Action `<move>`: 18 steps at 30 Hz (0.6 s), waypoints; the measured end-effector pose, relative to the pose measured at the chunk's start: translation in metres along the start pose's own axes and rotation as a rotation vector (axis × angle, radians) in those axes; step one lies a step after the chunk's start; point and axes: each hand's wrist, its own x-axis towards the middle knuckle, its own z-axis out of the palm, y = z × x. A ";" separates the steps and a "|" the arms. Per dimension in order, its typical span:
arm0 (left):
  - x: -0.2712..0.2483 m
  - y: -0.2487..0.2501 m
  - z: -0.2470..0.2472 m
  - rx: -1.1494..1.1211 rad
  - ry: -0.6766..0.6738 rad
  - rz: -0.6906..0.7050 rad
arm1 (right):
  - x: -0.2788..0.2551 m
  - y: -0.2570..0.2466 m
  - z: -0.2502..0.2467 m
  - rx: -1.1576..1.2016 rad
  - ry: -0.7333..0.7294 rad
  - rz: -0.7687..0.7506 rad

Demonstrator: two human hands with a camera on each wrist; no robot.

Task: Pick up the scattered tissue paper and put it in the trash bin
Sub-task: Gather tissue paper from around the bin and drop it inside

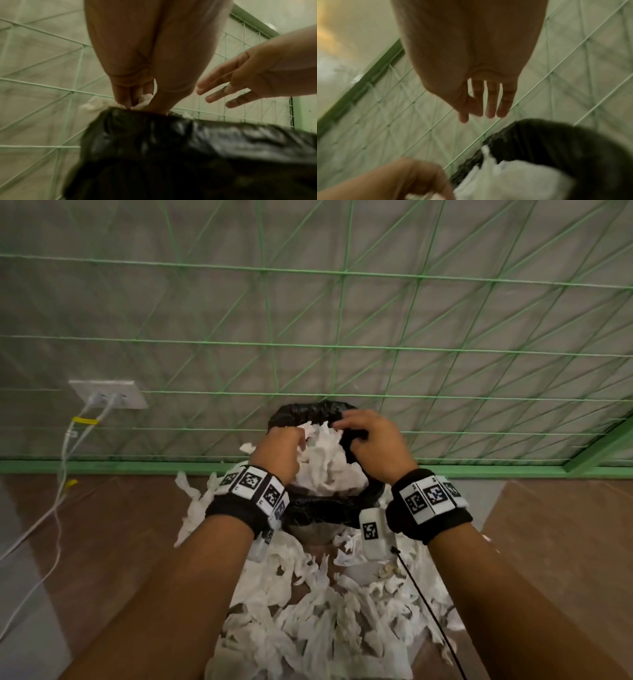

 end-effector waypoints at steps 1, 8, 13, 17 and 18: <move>0.003 -0.001 0.005 0.046 -0.036 0.003 | 0.000 0.004 -0.006 0.042 0.113 0.061; 0.016 0.005 0.026 -0.028 -0.338 0.099 | -0.053 0.135 -0.027 -0.300 0.030 0.724; 0.001 0.010 0.005 -0.067 0.050 0.214 | -0.132 0.176 0.023 -0.386 -0.493 0.823; -0.012 -0.020 -0.009 -0.409 0.492 0.033 | -0.131 0.173 0.035 -0.608 -0.488 0.783; -0.017 -0.034 -0.007 -0.537 0.608 -0.097 | -0.124 0.174 0.032 -0.641 -0.482 0.813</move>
